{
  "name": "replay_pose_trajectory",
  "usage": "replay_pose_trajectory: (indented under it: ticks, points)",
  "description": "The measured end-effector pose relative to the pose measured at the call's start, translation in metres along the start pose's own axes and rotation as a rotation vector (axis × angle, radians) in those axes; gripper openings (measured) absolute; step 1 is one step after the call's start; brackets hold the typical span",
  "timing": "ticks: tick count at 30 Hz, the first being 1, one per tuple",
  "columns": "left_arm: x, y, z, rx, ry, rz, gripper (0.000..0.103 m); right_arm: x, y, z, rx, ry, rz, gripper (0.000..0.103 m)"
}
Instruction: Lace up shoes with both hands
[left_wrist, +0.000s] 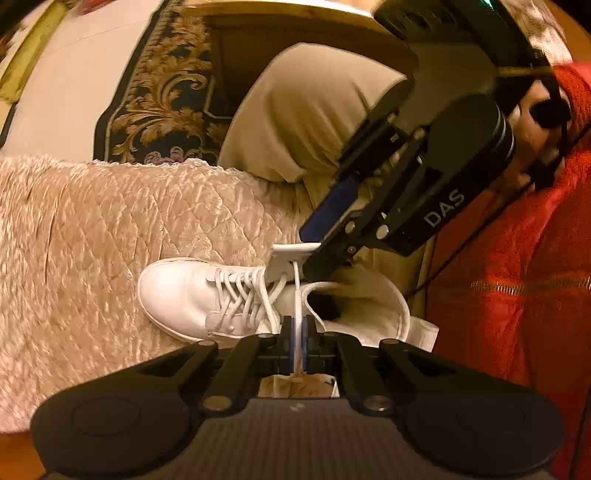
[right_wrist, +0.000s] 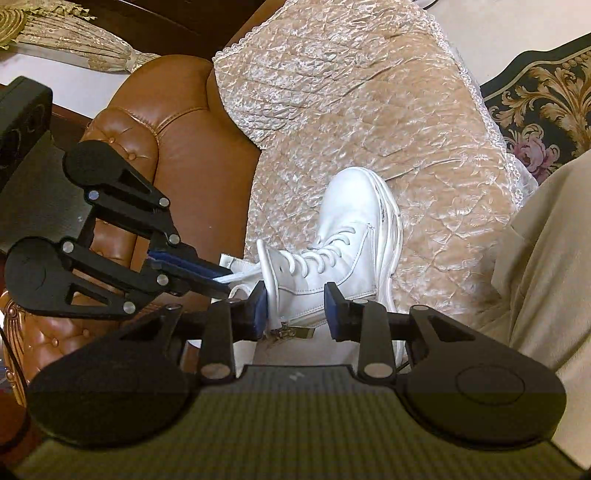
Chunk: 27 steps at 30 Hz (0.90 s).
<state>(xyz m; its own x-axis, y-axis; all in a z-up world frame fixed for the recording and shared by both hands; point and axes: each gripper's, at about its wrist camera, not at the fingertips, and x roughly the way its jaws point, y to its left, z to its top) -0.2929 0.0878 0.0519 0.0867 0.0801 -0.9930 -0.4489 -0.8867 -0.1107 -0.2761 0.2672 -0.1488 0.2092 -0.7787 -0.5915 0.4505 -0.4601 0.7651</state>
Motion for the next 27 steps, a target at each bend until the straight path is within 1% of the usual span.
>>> replay_pose_trajectory:
  ticks: [4, 7, 12, 14, 27]
  points:
    - [0.004, 0.002, 0.009, 0.019, 0.044, 0.022, 0.003, 0.0, 0.001, 0.001, -0.013, 0.001, -0.001, 0.037]
    - [0.007, 0.004, 0.011, 0.015, 0.057, 0.023, 0.003, 0.0, 0.0, 0.001, -0.017, 0.004, 0.003, 0.037]
    - [0.007, 0.009, 0.011, -0.001, 0.064, 0.021, 0.003, 0.0, -0.002, 0.003, -0.013, 0.009, 0.014, 0.038]
    - [0.008, 0.012, 0.011, -0.006, 0.067, 0.024, 0.003, 0.001, -0.002, 0.003, -0.013, 0.014, 0.009, 0.043]
    - [0.008, 0.015, 0.003, -0.024, 0.055, 0.023, 0.004, 0.006, 0.003, 0.003, -0.025, 0.019, 0.005, 0.043]
